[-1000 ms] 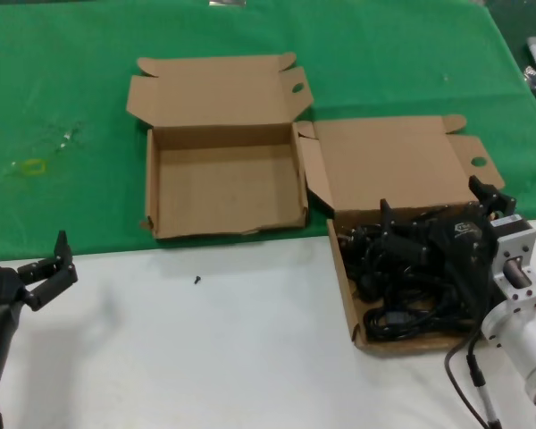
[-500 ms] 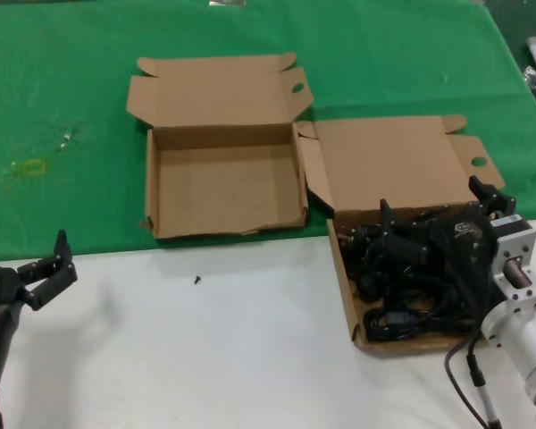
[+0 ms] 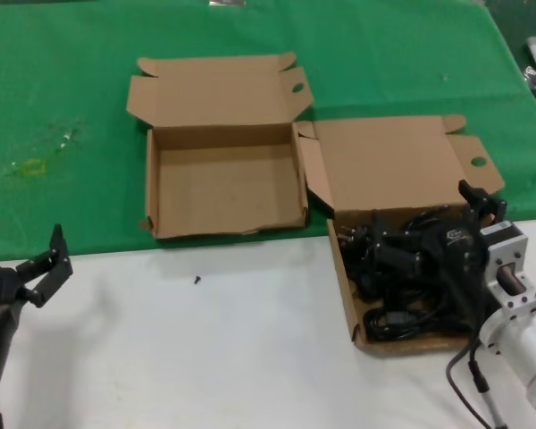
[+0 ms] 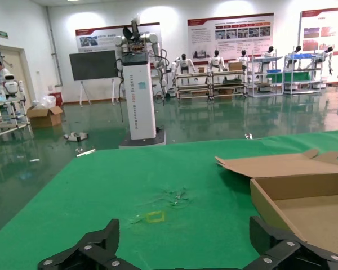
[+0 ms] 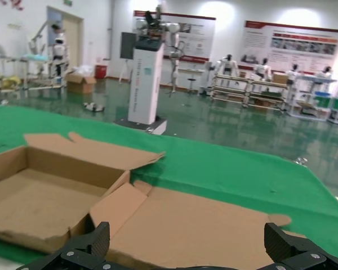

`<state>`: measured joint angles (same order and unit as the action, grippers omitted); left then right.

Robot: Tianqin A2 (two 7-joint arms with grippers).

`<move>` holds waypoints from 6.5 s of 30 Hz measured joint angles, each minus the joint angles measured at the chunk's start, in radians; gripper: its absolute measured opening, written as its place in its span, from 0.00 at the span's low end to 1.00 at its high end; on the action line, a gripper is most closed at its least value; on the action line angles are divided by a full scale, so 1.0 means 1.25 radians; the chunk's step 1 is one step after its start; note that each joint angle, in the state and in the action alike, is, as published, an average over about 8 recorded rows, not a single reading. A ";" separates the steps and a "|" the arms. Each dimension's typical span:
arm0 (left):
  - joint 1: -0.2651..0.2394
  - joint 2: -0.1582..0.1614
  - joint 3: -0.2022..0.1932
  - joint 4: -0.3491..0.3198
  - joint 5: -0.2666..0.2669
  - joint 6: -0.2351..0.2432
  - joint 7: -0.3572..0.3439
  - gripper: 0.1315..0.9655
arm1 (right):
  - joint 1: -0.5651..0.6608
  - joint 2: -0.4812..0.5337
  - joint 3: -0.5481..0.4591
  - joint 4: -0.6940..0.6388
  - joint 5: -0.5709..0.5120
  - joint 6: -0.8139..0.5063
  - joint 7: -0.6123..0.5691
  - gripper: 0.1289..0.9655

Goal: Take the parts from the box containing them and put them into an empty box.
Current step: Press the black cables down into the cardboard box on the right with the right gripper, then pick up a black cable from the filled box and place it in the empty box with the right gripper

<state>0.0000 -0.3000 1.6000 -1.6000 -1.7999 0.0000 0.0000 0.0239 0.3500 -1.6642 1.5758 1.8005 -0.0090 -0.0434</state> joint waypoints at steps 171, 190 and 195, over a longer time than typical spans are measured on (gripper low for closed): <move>0.000 0.000 0.000 0.000 0.000 0.000 0.000 0.01 | 0.875 -0.122 -0.283 -0.836 -0.189 -0.686 -0.710 0.10; 0.000 0.000 0.000 0.000 0.000 0.000 0.000 0.01 | 0.995 -0.221 -0.170 -1.217 -0.127 -0.609 -1.025 0.13; 0.000 0.000 0.000 0.000 0.000 0.000 0.000 0.01 | 0.995 -0.225 -0.154 -1.231 -0.124 -0.602 -1.048 0.18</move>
<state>0.0000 -0.3000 1.6000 -1.6000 -1.7997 0.0000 -0.0003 1.2672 0.0684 -1.8573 0.0373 1.6453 -0.7621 -1.3531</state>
